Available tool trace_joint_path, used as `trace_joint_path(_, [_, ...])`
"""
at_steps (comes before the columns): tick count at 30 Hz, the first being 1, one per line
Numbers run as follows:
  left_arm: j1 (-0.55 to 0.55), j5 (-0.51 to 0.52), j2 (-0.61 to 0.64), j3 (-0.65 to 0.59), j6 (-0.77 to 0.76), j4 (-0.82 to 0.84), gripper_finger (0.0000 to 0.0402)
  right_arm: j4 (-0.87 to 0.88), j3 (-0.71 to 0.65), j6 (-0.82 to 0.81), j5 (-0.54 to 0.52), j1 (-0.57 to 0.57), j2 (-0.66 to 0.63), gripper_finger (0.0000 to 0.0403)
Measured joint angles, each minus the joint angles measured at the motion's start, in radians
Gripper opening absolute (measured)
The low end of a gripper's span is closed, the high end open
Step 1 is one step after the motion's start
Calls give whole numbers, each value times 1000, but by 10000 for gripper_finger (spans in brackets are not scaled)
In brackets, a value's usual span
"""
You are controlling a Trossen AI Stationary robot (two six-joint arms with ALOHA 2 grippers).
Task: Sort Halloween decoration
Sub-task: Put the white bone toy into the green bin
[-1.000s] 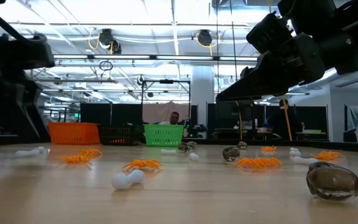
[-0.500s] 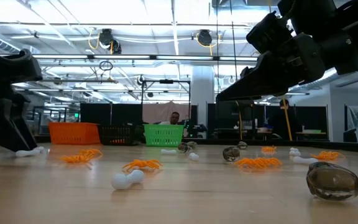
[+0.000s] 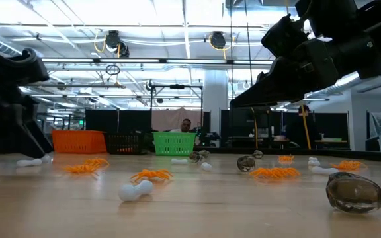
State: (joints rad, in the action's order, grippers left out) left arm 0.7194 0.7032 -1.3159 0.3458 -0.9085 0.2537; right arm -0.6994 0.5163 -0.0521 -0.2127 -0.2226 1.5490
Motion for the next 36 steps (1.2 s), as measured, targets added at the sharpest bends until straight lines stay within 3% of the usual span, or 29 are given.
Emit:
trace_joint_path(9, [-6,101,0,0,5,-29,182,0,0,-11,0,0,0,167])
trace_joint_path(20, [-6,-20,0,14,116,-45,182,0,0,17,0,0,0,167])
trace_joint_path(36, [-52,4,0,-13,215,-24,182,0,0,15,0,0,0,167])
